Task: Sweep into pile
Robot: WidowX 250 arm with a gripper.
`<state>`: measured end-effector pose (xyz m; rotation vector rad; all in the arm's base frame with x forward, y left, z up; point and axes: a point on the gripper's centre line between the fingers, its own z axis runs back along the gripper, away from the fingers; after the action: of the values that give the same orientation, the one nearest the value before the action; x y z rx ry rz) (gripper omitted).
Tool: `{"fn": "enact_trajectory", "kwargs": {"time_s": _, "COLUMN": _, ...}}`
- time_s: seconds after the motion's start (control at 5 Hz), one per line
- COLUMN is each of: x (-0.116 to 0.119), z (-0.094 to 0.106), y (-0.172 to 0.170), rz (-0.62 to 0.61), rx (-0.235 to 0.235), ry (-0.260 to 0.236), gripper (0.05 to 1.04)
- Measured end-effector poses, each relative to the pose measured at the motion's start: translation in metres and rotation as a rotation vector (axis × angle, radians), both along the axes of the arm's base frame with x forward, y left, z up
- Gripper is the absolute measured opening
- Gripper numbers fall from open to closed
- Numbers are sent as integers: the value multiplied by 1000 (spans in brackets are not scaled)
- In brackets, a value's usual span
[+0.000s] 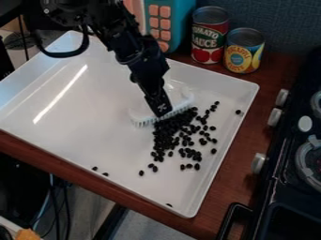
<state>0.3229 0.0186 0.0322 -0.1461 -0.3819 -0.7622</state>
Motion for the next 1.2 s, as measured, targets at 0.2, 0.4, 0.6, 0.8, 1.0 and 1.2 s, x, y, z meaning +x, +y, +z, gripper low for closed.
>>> {"fn": "enact_trajectory", "kwargs": {"time_s": 0.2, "x": -5, "z": 2, "y": -1, "rz": -7, "rx": 3, "ry": 0, "gripper": 711}}
{"fn": "enact_trajectory", "kwargs": {"time_s": 0.4, "x": -7, "z": 1, "y": -3, "rz": -16, "rx": 1, "ry": 13, "gripper": 711}}
{"fn": "enact_trajectory", "kwargs": {"time_s": 0.6, "x": -12, "z": 2, "y": -5, "rz": -46, "rx": -5, "ry": 43, "gripper": 711}}
{"fn": "enact_trajectory", "kwargs": {"time_s": 0.8, "x": -12, "z": 2, "y": -5, "rz": -46, "rx": -6, "ry": 47, "gripper": 711}}
{"fn": "enact_trajectory", "kwargs": {"time_s": 1.0, "x": -3, "z": 11, "y": -1, "rz": -17, "rx": 11, "ry": 2, "gripper": 711}}
{"fn": "enact_trajectory", "kwargs": {"time_s": 1.2, "x": 14, "z": 31, "y": 28, "rz": 76, "rx": 17, "ry": -37, "gripper": 711}}
